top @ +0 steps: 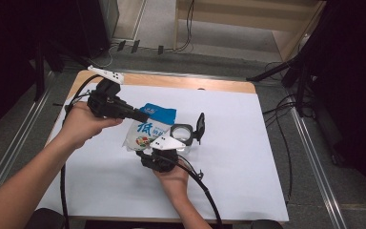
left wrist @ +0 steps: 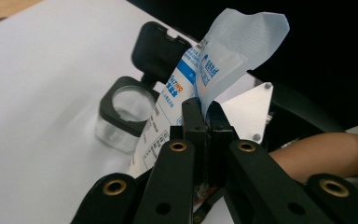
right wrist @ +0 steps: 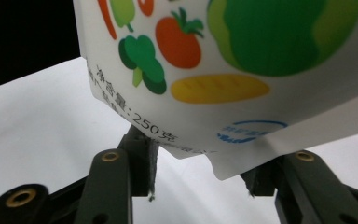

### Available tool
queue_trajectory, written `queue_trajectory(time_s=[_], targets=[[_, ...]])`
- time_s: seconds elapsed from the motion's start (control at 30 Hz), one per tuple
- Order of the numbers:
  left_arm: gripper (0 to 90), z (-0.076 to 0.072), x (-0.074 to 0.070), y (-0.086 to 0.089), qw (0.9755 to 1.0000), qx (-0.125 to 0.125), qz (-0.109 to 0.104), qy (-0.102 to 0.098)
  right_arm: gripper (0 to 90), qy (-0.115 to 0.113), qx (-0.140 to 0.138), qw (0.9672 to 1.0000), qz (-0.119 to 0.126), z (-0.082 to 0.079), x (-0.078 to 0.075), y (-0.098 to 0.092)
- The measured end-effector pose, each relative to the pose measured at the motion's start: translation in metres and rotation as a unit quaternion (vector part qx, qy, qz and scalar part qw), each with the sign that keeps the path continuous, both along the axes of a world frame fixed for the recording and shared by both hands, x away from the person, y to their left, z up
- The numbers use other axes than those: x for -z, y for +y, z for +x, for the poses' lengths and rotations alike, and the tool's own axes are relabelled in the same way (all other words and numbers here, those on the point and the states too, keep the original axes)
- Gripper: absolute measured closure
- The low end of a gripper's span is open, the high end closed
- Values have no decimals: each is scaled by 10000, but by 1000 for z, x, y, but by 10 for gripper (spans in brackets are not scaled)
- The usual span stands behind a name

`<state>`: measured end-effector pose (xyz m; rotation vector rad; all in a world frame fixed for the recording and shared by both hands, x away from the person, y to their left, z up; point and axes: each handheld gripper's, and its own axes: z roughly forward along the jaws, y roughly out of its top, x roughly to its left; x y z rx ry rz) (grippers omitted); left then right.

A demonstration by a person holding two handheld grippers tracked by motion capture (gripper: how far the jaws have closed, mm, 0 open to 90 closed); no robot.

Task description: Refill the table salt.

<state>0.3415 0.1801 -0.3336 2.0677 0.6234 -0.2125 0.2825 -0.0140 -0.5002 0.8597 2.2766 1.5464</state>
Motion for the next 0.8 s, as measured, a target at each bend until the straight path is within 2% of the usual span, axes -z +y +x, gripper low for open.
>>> queue_trajectory(time_s=[0.23, 0.37, 0.53, 0.6, 0.67, 0.8], targets=[[885, 0, 3, 0, 9996, -139, -11, -236, 608, 169, -75, 9997, 160, -1, 0, -2], [881, 3, 9, -5, 9994, -249, 148, -196, 614, 253, -104, 9994, 199, -2, 0, -2], [900, 5, 9, -13, 9992, -306, 207, -177, 620, 288, -158, 9992, 230, -4, 1, -1], [900, 6, 9, -16, 9987, -360, 270, -221, 620, 354, -161, 9989, 264, -4, 1, -2], [900, 8, 10, -18, 9986, -411, 276, -185, 616, 400, -143, 9987, 290, -4, 1, -3], [900, 10, 10, -17, 9980, -558, 255, -156, 605, 305, 10, 9987, 402, -7, 3, -7]])
